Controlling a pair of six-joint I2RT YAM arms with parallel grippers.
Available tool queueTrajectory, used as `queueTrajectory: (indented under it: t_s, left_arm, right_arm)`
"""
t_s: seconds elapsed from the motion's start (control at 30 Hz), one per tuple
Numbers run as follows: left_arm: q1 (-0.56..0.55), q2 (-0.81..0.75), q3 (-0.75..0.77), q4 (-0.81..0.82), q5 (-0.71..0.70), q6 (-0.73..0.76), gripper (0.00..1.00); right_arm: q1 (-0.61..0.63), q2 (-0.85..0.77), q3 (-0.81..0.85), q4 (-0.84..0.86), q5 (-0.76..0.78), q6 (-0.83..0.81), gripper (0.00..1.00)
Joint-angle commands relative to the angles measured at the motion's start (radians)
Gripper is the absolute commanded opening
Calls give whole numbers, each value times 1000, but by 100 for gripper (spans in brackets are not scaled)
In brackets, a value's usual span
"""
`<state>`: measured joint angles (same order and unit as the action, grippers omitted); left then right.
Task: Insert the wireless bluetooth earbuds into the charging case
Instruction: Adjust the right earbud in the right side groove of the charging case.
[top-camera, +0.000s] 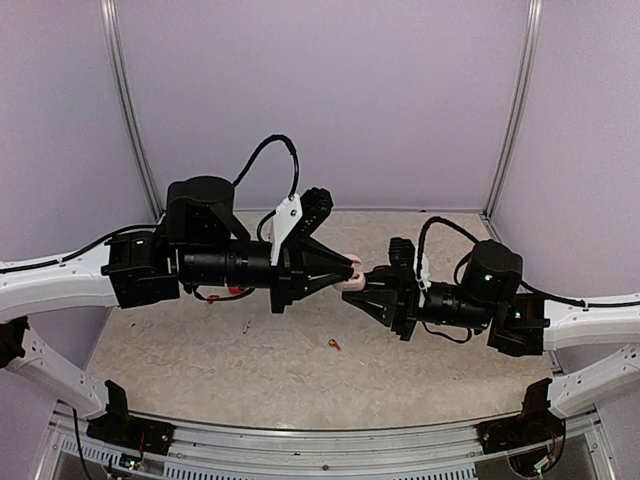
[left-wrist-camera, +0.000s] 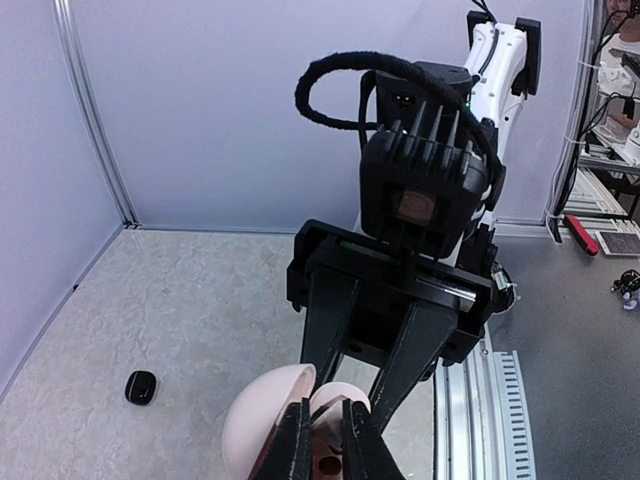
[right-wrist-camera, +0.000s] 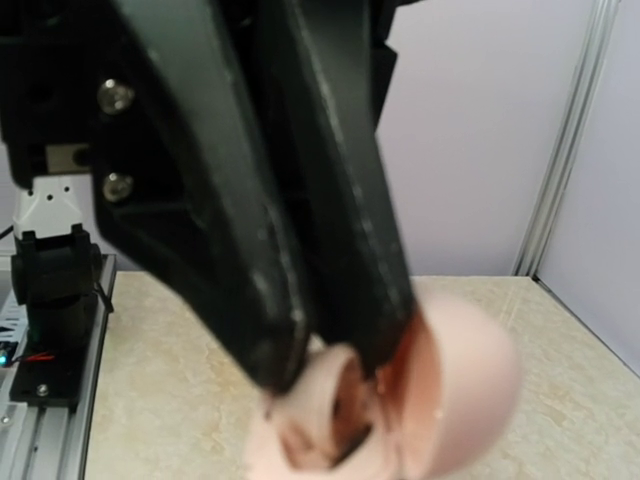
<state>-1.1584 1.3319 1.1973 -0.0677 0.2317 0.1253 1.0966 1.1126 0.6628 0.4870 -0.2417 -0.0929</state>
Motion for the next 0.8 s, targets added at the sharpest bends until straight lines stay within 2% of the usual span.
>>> queueTrajectory:
  t_s: [0.0,0.37,0.77]
  left_arm:
    - [-10,27,31,-66,-7,37,11]
    - [-52,68,54,-148,-57,99,11]
    - [-53,76,78,-259,2,194,11]
  right_arm:
    - [-6,-8,31,25,-1,-8,0]
    - [-6,-11,41,24,3,-8,0]
    - [-6,-23,38,12,-57,-24,0]
